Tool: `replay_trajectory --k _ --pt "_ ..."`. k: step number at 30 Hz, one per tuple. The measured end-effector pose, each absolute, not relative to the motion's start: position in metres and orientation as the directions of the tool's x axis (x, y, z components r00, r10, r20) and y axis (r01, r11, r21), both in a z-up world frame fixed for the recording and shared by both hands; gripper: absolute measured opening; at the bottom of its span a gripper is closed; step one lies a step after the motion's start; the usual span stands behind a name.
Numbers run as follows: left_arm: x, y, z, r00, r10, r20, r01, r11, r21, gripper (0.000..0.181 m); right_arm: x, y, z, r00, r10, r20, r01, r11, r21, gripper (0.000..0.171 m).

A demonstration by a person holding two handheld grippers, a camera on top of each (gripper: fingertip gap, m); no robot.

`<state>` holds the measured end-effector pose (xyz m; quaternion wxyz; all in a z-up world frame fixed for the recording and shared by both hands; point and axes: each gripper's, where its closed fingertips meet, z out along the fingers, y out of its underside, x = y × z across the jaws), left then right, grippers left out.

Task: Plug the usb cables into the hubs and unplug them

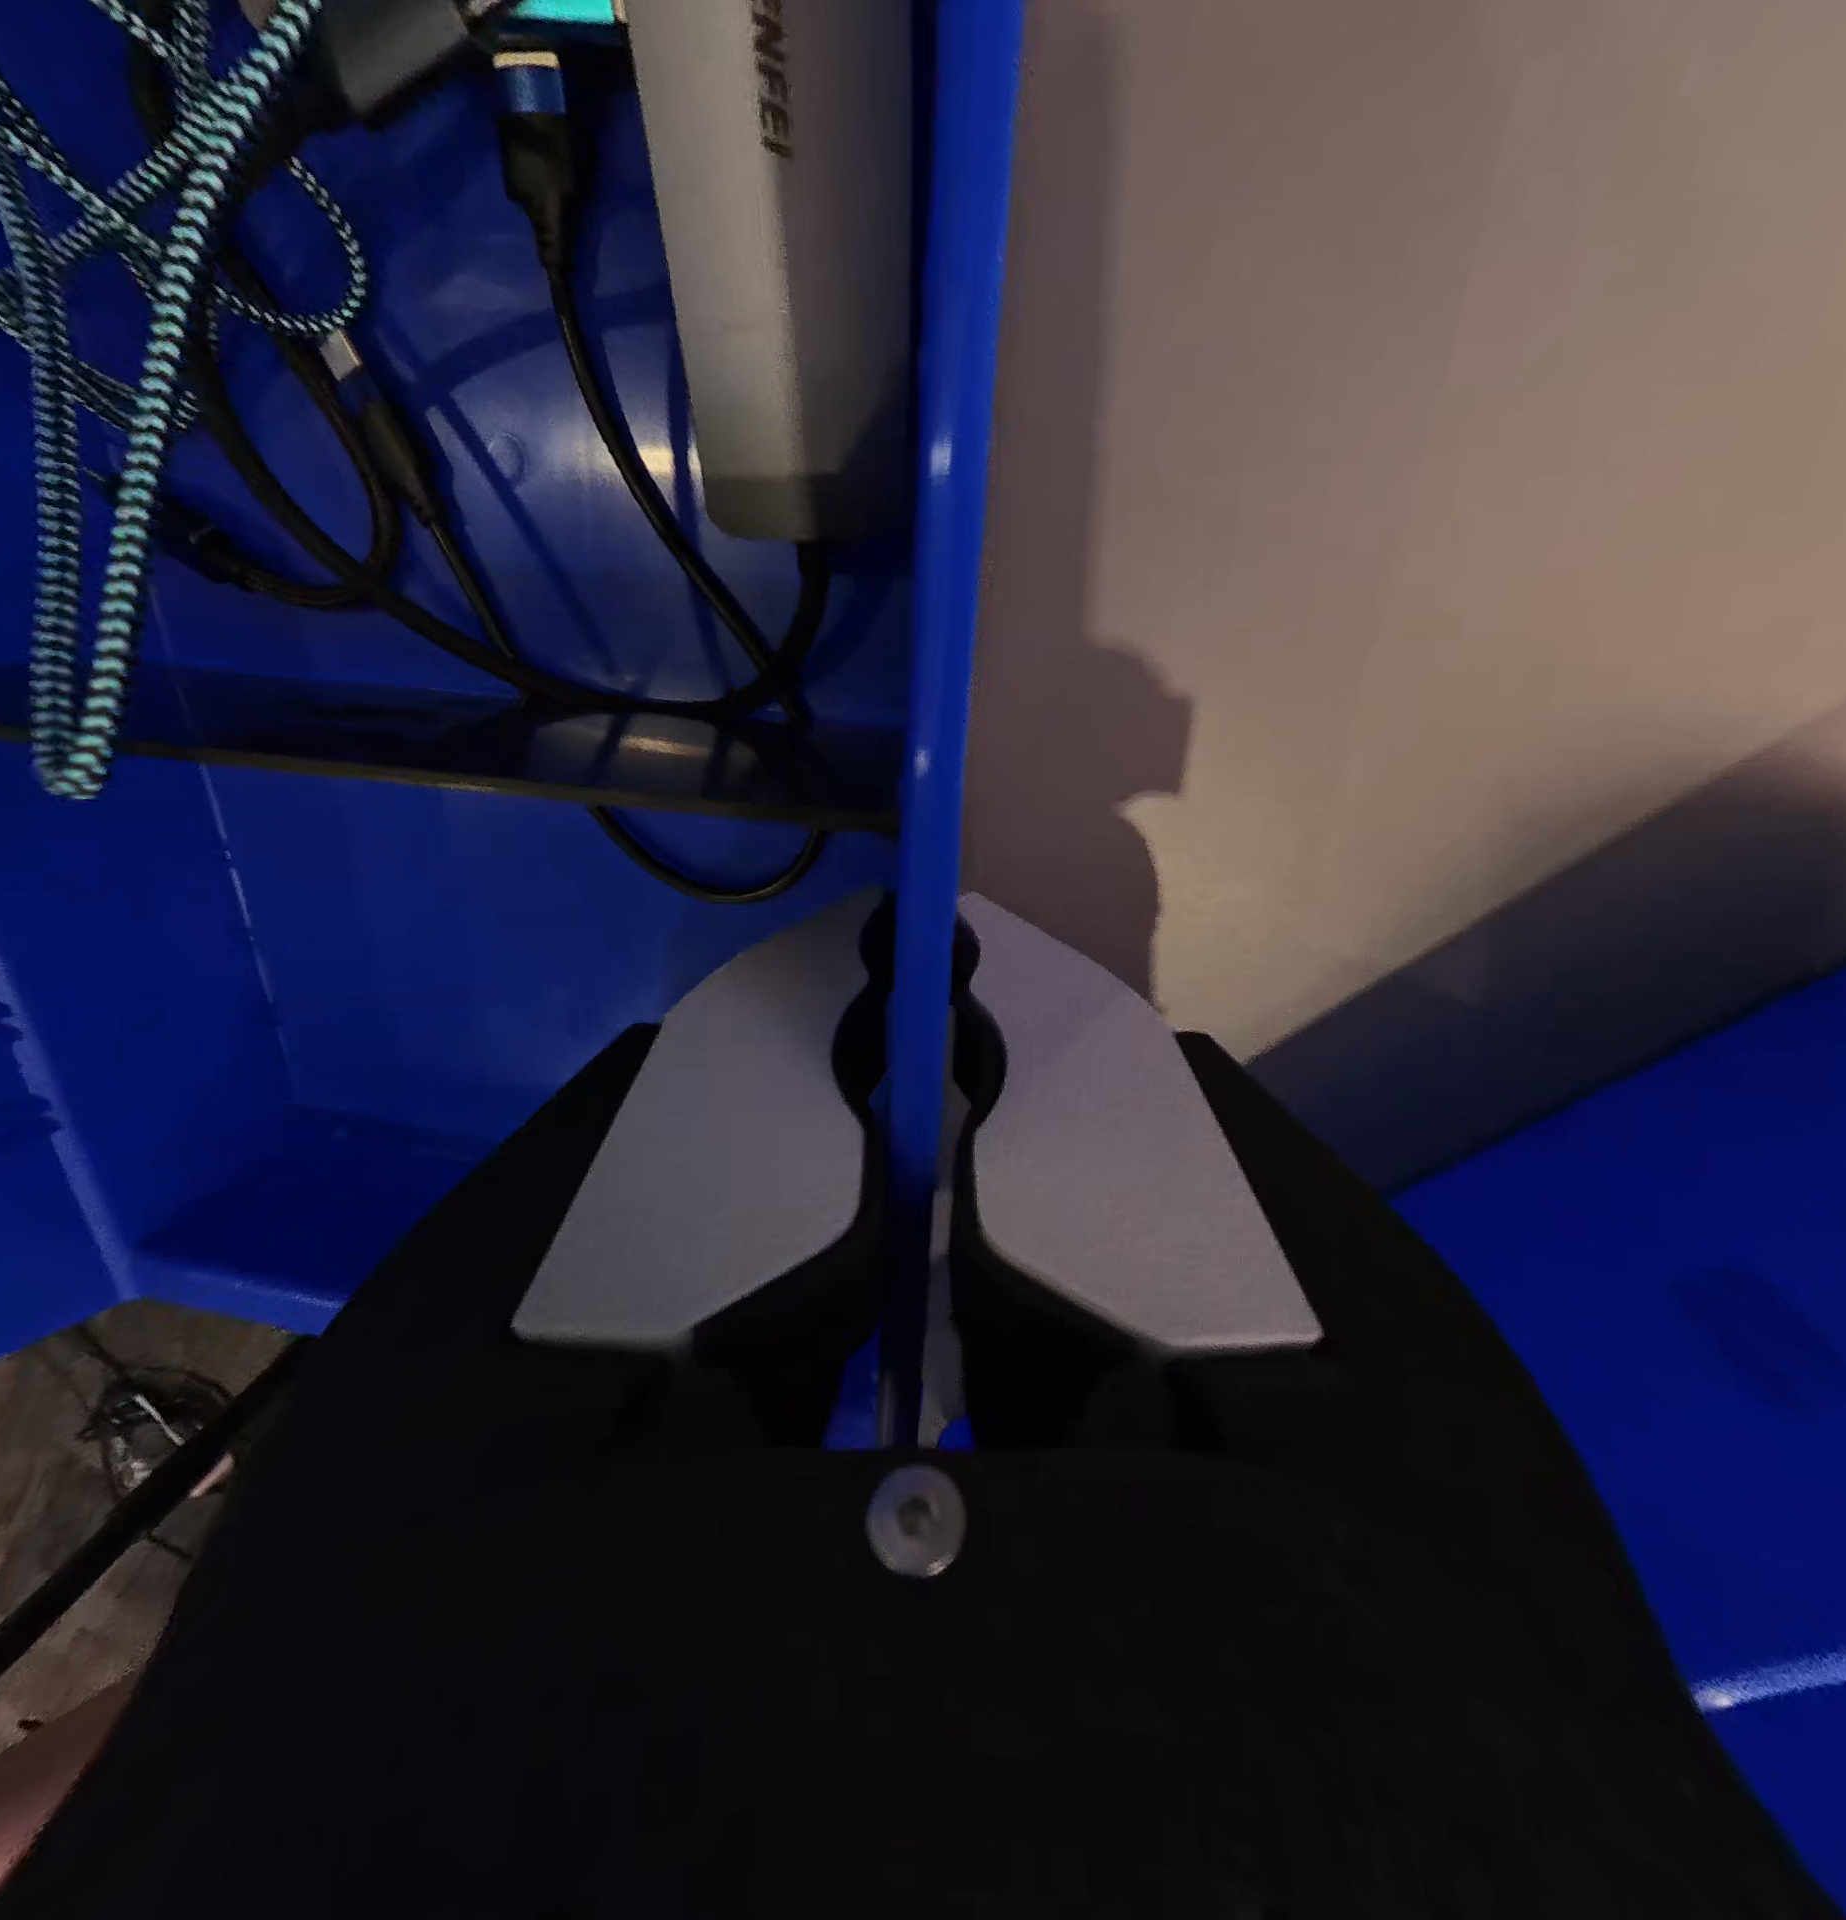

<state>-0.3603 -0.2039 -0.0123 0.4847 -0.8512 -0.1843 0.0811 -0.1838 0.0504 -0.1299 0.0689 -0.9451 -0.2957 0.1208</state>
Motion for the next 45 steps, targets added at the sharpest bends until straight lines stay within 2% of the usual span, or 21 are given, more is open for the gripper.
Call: replay_trajectory --k 3,6,9,13,15,16,18,20,22,26,28,30,36,37,38,39,41,45 --pt "-0.356 -0.202 -0.01 0.923 0.383 0.035 0.224 -0.461 -0.859 0.058 -0.186 0.059 -0.114 0.784 0.587 -0.202 0.525 -0.801 -0.287 0.007" --pt "-0.349 -0.199 -0.008 0.93 0.367 0.031 0.211 -0.46 -0.863 0.059 -0.187 0.07 -0.08 0.745 0.639 -0.193 0.535 -0.744 -0.399 0.013" --pt "-0.341 -0.196 -0.007 0.935 0.352 0.029 0.199 -0.457 -0.867 0.059 -0.17 0.079 -0.041 0.692 0.712 -0.117 0.577 -0.644 -0.502 0.0" --pt "-0.326 -0.187 -0.008 0.947 0.32 0.026 0.181 -0.465 -0.867 0.059 -0.095 0.099 -0.006 0.737 0.675 0.037 0.558 -0.577 -0.596 0.0" --pt "-0.316 -0.181 -0.009 0.954 0.3 0.022 0.168 -0.472 -0.865 0.059 -0.036 0.105 -0.003 0.789 0.606 0.102 0.543 -0.608 -0.58 0.001" --pt "-0.312 -0.179 -0.009 0.957 0.29 0.021 0.163 -0.472 -0.866 0.059 -0.006 0.107 -0.002 0.814 0.568 0.121 0.523 -0.627 -0.577 0.006" --pt "-0.301 -0.173 -0.009 0.963 0.27 0.027 0.157 -0.472 -0.867 0.059 0.053 0.104 -0.006 0.877 0.469 0.103 0.438 -0.694 -0.571 0.024" --pt "-0.291 -0.168 -0.009 0.968 0.25 0.033 0.152 -0.474 -0.868 0.059 0.093 0.093 -0.017 0.93 0.367 -0.009 0.302 -0.779 -0.55 0.046" --pt "-0.281 -0.162 -0.009 0.973 0.228 0.031 0.14 -0.477 -0.868 0.059 0.116 0.078 -0.029 0.95 0.294 -0.101 0.206 -0.839 -0.504 0.049" --pt "-0.261 -0.154 -0.004 0.983 0.183 0.018 0.105 -0.48 -0.871 0.058 0.151 0.054 -0.052 0.972 0.232 0.018 0.217 -0.873 -0.436 0.066" --pt "-0.251 -0.151 0.001 0.987 0.163 0.013 0.09 -0.474 -0.876 0.058 0.144 0.042 -0.065 0.972 0.231 -0.043 0.195 -0.895 -0.4 0.069" --pt "-0.243 -0.148 0.007 0.989 0.144 0.009 0.076 -0.464 -0.882 0.058 0.133 0.034 -0.073 0.967 0.226 -0.118 0.164 -0.906 -0.391 0.067" --pt "-0.224 -0.146 0.017 0.994 0.107 -0.011 0.039 -0.455 -0.89 0.058 0.13 0.021 -0.104 0.969 0.244 -0.048 0.218 -0.926 -0.309 0.058" --pt "-0.222 -0.147 0.018 0.994 0.105 -0.013 0.037 -0.456 -0.889 0.058 0.127 0.018 -0.111 0.967 0.248 -0.051 0.224 -0.932 -0.285 0.054" --pt "-0.221 -0.147 0.019 0.994 0.105 -0.016 0.033 -0.457 -0.889 0.058 0.125 0.015 -0.117 0.966 0.255 -0.046 0.234 -0.935 -0.265 0.042" --pt "-0.221 -0.147 0.019 0.994 0.105 -0.02 0.031 -0.458 -0.888 0.058 0.124 0.014 -0.122 0.963 0.266 -0.033 0.25 -0.936 -0.248 0.021" --pt "-0.219 -0.147 0.021 0.994 0.104 -0.025 0.026 -0.457 -0.889 0.057 0.126 0.016 -0.125 0.966 0.258 -0.009 0.248 -0.936 -0.249 0.016" --pt "-0.212 -0.145 0.023 0.995 0.092 -0.036 0.01 -0.457 -0.889 0.057 0.137 0.022 -0.125 0.975 0.209 -0.076 0.184 -0.949 -0.257 0.007"
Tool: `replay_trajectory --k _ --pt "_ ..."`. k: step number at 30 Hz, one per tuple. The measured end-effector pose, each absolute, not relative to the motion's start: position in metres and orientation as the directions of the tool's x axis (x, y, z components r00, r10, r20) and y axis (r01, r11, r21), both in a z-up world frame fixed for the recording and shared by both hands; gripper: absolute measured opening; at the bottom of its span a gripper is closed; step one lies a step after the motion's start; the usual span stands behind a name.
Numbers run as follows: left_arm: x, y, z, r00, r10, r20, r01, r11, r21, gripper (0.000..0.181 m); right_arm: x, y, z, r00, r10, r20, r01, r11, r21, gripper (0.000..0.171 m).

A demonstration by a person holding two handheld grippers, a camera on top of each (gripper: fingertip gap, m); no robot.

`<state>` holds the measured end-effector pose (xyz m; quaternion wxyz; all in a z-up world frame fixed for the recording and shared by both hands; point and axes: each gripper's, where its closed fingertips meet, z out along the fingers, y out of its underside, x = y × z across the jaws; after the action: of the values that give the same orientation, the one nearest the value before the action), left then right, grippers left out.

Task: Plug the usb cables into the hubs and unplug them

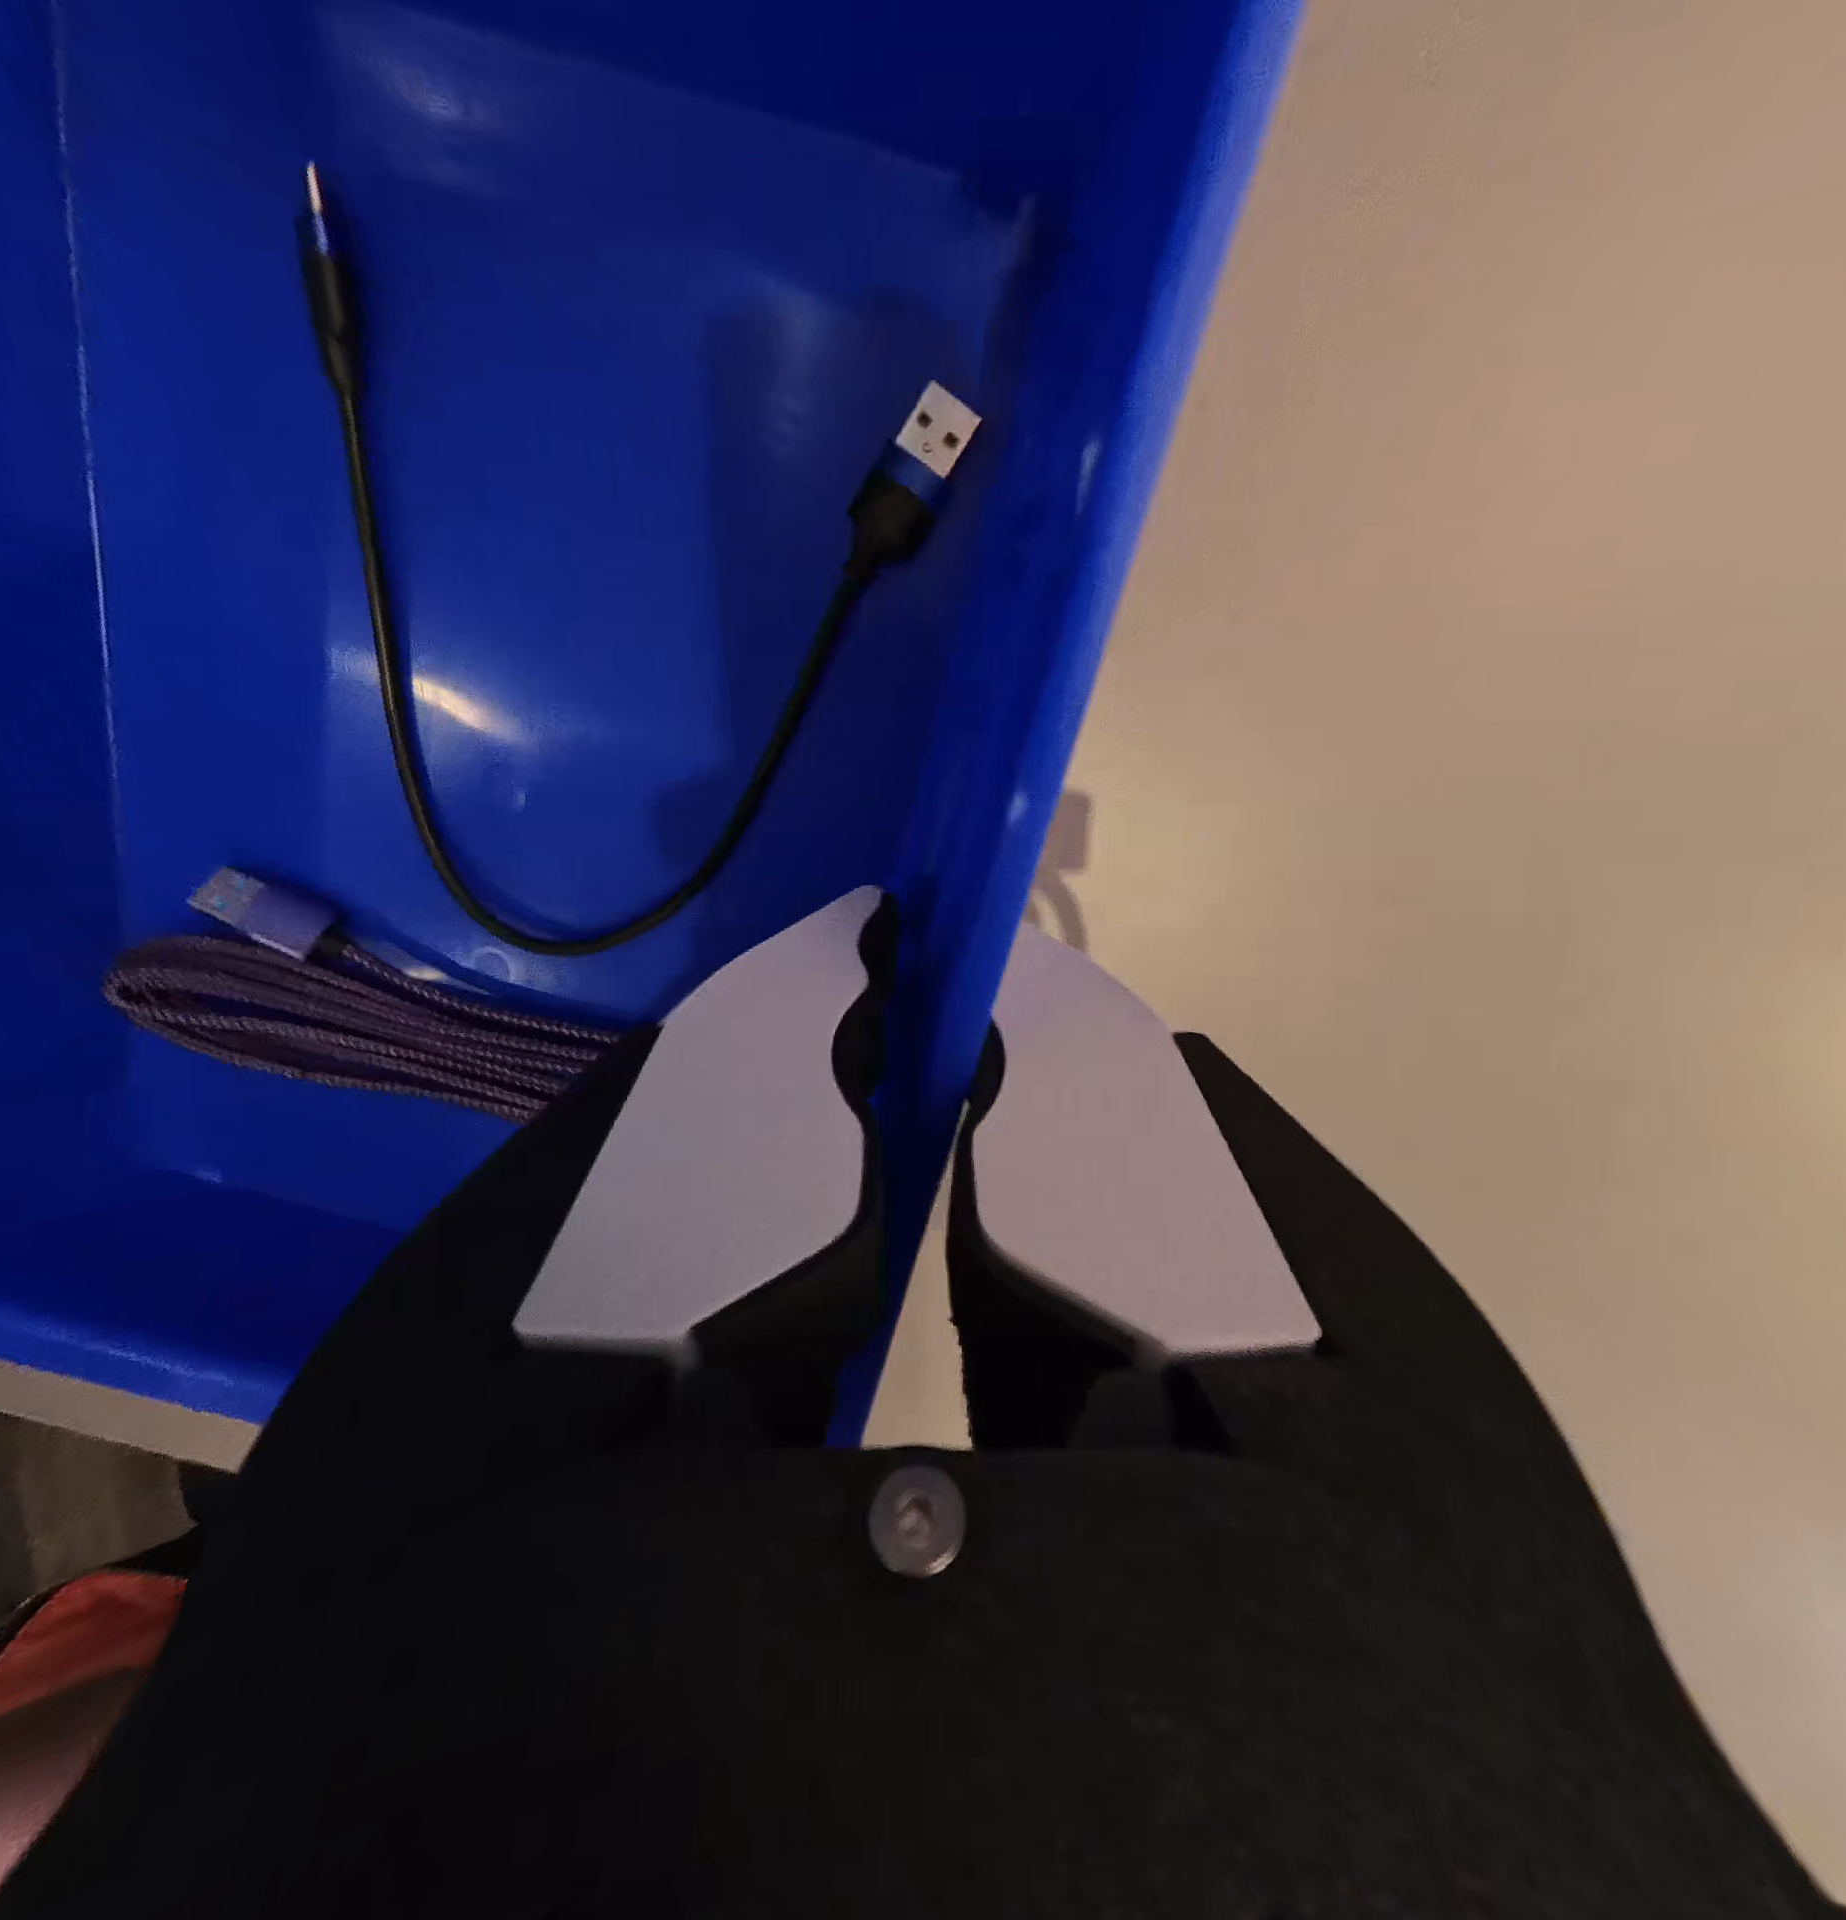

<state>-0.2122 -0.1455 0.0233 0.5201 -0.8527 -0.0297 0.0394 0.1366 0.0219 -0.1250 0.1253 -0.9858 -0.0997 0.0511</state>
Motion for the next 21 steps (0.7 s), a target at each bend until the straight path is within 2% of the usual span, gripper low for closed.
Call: replay_trajectory --k 9,21 --pt "-0.189 -0.13 0.014 0.995 0.055 -0.083 -0.045 -0.493 -0.869 0.056 0.223 0.03 -0.126 0.978 0.146 -0.15 0.108 -0.966 -0.236 0.005" --pt "-0.153 -0.09 0.008 0.988 0.031 -0.149 -0.11 -0.527 -0.843 0.057 0.439 0.016 -0.128 0.989 -0.014 -0.146 -0.048 -0.971 -0.233 0.005"
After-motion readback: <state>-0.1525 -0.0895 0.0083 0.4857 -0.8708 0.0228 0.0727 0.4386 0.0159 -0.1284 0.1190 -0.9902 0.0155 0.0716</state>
